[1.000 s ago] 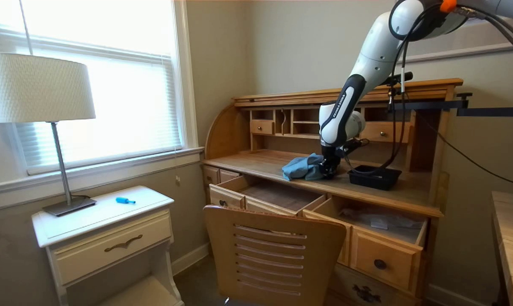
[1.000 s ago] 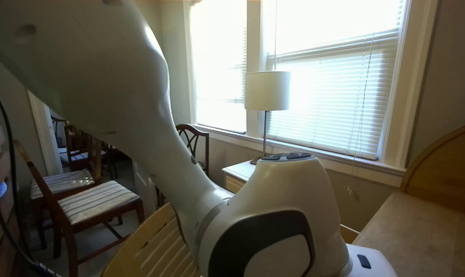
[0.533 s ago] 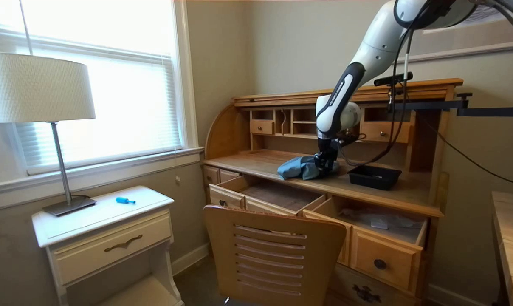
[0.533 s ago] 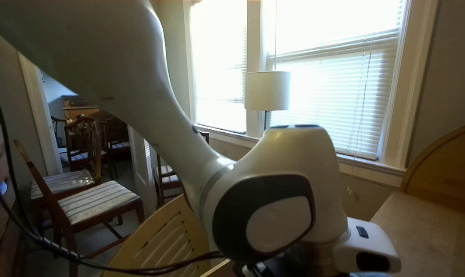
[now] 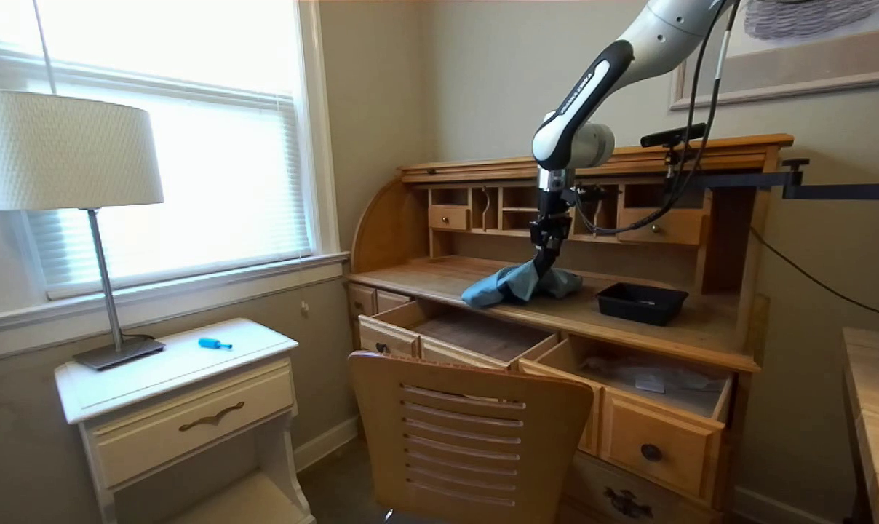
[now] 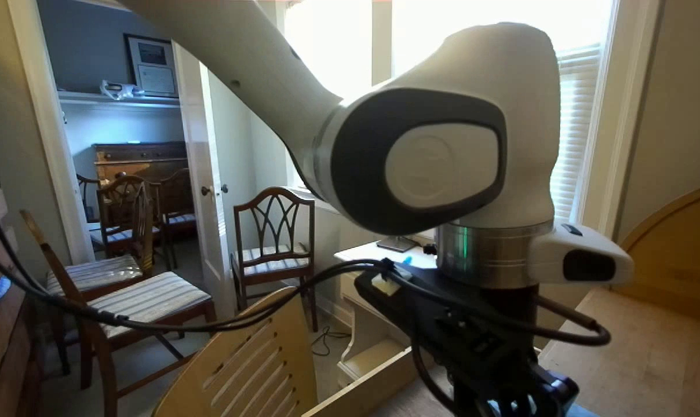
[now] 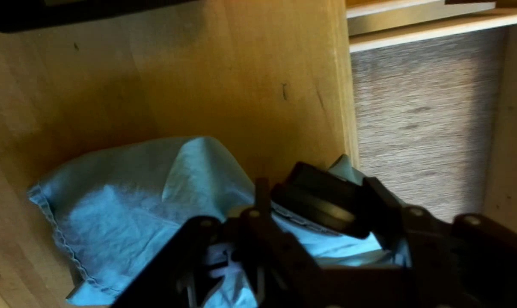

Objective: Put the remote inside the drawer

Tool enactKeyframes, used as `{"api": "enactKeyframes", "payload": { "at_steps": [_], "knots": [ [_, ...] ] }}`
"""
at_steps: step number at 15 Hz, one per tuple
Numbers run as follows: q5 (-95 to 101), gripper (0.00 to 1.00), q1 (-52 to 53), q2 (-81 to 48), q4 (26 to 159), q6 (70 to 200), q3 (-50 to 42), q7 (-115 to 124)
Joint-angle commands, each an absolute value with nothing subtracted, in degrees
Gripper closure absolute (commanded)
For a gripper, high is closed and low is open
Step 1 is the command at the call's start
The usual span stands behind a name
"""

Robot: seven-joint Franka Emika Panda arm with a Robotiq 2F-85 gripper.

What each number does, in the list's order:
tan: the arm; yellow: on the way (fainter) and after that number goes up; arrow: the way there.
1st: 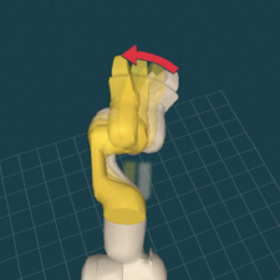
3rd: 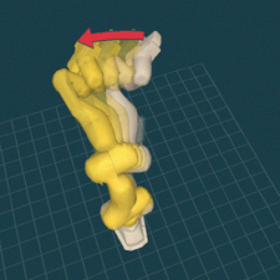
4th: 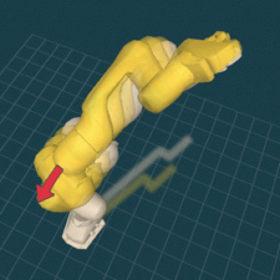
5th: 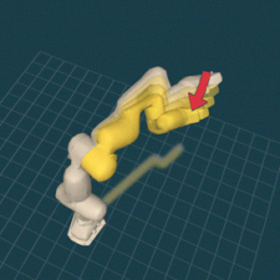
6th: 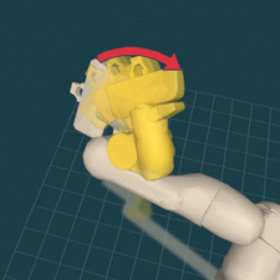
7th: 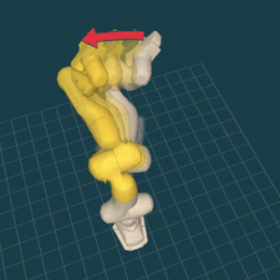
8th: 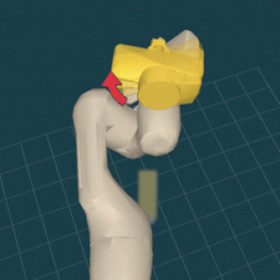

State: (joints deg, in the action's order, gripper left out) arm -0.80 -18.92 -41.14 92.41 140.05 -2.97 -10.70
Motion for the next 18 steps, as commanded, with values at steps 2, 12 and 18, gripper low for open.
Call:
{"api": "enactKeyframes", "payload": {
  "at_steps": [2,12,18],
  "knots": [
    [-5.31,0.69,-20.94,-37.97,93.53,134.67,-1.32,-15.0],
    [-6.84,0.69,-20.25,-28.44,97.92,129.55,-1.04,-21.77],
    [-6.49,0.69,-19.24,-26.47,101.77,134.06,-0.05,-27.35]
  ]
}}
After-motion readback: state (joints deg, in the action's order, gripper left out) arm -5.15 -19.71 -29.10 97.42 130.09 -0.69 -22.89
